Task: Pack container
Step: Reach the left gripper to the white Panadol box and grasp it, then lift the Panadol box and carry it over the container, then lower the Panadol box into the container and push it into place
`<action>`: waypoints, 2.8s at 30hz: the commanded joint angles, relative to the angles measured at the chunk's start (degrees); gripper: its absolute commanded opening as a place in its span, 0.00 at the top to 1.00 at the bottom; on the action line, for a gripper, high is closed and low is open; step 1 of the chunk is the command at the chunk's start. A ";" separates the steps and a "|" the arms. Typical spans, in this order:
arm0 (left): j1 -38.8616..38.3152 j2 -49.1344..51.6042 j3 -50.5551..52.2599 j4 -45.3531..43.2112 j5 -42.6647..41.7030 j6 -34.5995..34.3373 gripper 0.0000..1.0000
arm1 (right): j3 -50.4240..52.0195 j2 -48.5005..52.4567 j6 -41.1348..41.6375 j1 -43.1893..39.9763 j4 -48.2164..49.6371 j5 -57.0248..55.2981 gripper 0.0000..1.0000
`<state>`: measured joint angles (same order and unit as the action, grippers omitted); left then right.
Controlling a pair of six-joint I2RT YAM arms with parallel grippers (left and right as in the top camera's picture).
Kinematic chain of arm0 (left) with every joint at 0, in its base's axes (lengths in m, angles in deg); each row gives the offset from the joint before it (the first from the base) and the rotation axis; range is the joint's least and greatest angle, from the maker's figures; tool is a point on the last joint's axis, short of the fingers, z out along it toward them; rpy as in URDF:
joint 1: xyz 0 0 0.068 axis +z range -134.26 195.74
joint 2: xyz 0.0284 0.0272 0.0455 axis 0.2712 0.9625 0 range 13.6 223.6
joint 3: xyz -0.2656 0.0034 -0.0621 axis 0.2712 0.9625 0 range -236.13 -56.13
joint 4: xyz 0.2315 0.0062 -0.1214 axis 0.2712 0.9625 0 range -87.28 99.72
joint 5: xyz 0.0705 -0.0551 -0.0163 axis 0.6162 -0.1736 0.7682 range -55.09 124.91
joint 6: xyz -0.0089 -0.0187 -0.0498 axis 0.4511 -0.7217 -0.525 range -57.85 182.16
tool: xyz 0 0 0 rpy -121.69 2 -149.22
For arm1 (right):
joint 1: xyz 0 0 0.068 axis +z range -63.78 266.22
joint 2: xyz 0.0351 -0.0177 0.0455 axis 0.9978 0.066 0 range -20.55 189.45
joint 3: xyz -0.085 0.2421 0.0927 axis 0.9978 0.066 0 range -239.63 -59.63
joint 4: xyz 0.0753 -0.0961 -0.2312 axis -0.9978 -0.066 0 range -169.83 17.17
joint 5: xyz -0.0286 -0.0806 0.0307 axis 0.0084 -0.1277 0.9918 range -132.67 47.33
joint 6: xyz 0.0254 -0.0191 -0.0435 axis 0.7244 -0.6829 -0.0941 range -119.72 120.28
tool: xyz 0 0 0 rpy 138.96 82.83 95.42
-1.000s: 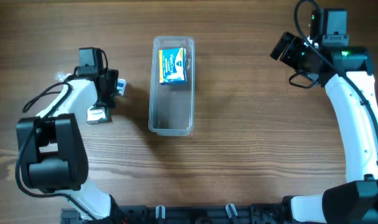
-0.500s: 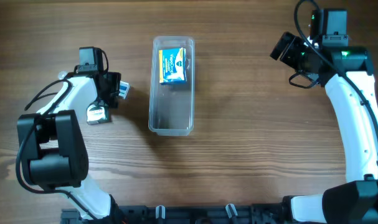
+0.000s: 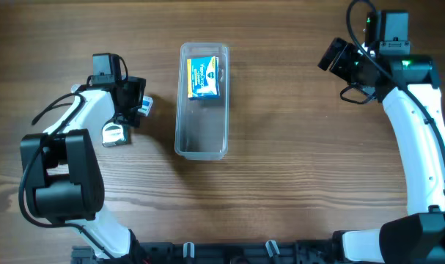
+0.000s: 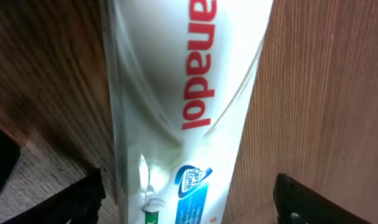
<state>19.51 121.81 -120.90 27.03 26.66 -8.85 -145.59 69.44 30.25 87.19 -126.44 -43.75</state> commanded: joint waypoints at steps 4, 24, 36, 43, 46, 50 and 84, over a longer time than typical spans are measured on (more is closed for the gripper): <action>-0.11 0.50 0.46 1.70 2.95 1.51 0.16 | 0.15 0.55 0.04 0.07 0.04 0.74 0.00; -0.13 0.59 0.44 10.71 4.87 13.42 0.35 | 0.15 0.55 0.04 0.07 0.04 0.74 0.00; -3.48 -0.96 -4.90 14.45 1.27 29.00 0.53 | 0.15 0.55 0.04 0.07 0.04 0.74 0.00; -7.89 -7.61 -13.55 23.15 2.14 36.61 0.53 | 0.15 0.55 0.04 0.07 0.04 0.74 0.00; -9.84 -12.83 -14.82 24.63 2.27 39.26 0.49 | 0.15 0.55 0.02 0.07 0.04 0.74 0.00; -13.07 -18.71 -14.82 26.88 1.84 40.85 0.49 | 0.15 0.55 0.04 0.07 0.04 0.74 0.00; -28.22 -9.38 -14.73 23.74 18.23 42.29 0.57 | 0.15 0.55 0.02 0.07 0.04 0.74 0.00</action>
<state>-9.50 109.44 -134.83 53.35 44.71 28.57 -145.59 69.44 30.25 87.19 -126.44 -43.75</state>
